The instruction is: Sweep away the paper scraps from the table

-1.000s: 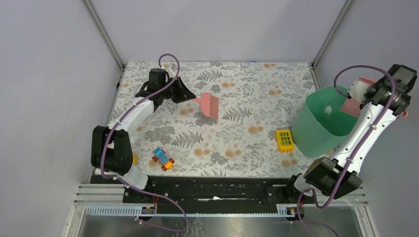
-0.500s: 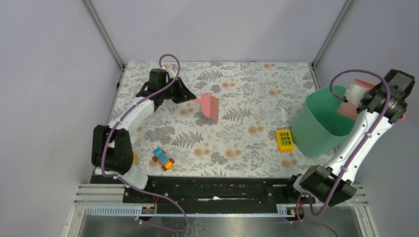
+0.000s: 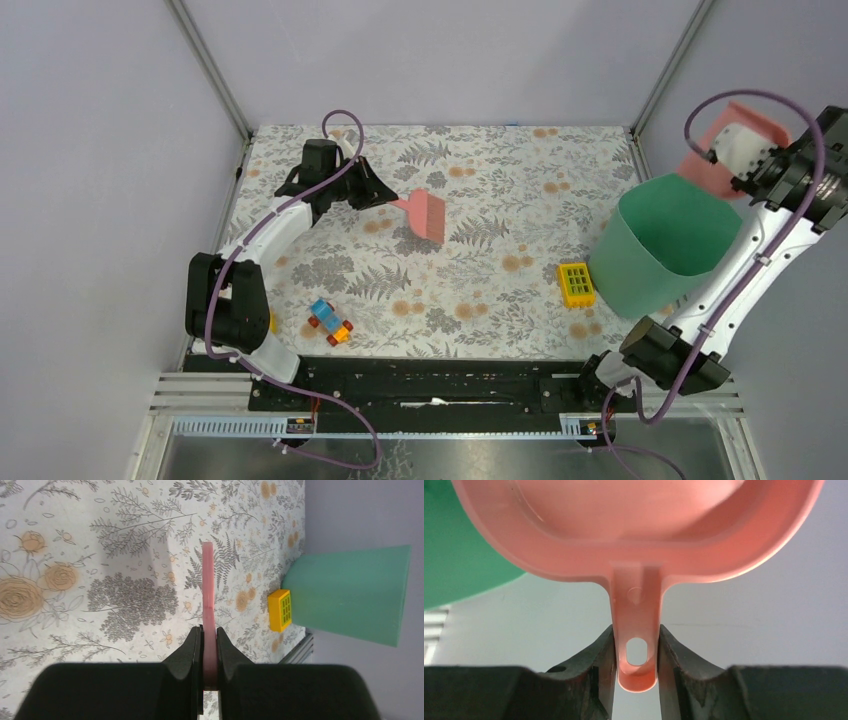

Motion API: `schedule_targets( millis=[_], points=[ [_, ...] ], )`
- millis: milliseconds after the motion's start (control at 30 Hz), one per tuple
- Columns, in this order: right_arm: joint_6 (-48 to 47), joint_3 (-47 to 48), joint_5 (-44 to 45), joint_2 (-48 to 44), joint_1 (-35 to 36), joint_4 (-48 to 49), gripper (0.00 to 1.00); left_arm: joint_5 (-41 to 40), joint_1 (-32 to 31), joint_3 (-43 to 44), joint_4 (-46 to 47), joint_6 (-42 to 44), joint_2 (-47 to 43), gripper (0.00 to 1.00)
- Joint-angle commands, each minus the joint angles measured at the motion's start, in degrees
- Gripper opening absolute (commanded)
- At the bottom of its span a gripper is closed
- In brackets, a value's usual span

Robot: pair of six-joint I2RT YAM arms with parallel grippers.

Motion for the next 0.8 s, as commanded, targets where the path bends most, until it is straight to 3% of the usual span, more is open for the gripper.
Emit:
schedule_targets(
  millis=[0,100,200,400,633,767],
  points=[
    [14.06,14.92,-18.92,4.21,0.3,-10.59,0.0,4.25,0.21,1.4,4.92,-4.15,-1.52,0.0],
    [20.76,19.95,-27.84,6.45,4.3,-16.52,0.0,6.03,0.06,0.24,7.72,-8.3,-3.47,0.0],
    [26.83,15.38,-26.62,4.65,16.18,-17.99,0.0,6.65,-0.15,-2.16,8.63,-10.47,-5.82,0.0],
    [37.94,-4.69,-23.0,-0.76,38.05,-11.13,0.0,8.67,-0.65,-6.11,2.61,-7.87,-8.75,0.0],
    [45.47,-29.1,-22.28,-0.22,54.7,-5.62,0.0,4.49,-1.04,-8.76,-11.4,3.53,-8.82,0.0],
    [47.57,-43.77,-15.04,0.63,63.95,1.43,0.03,5.08,-0.98,-12.19,-10.8,3.83,-8.76,0.02]
  ],
)
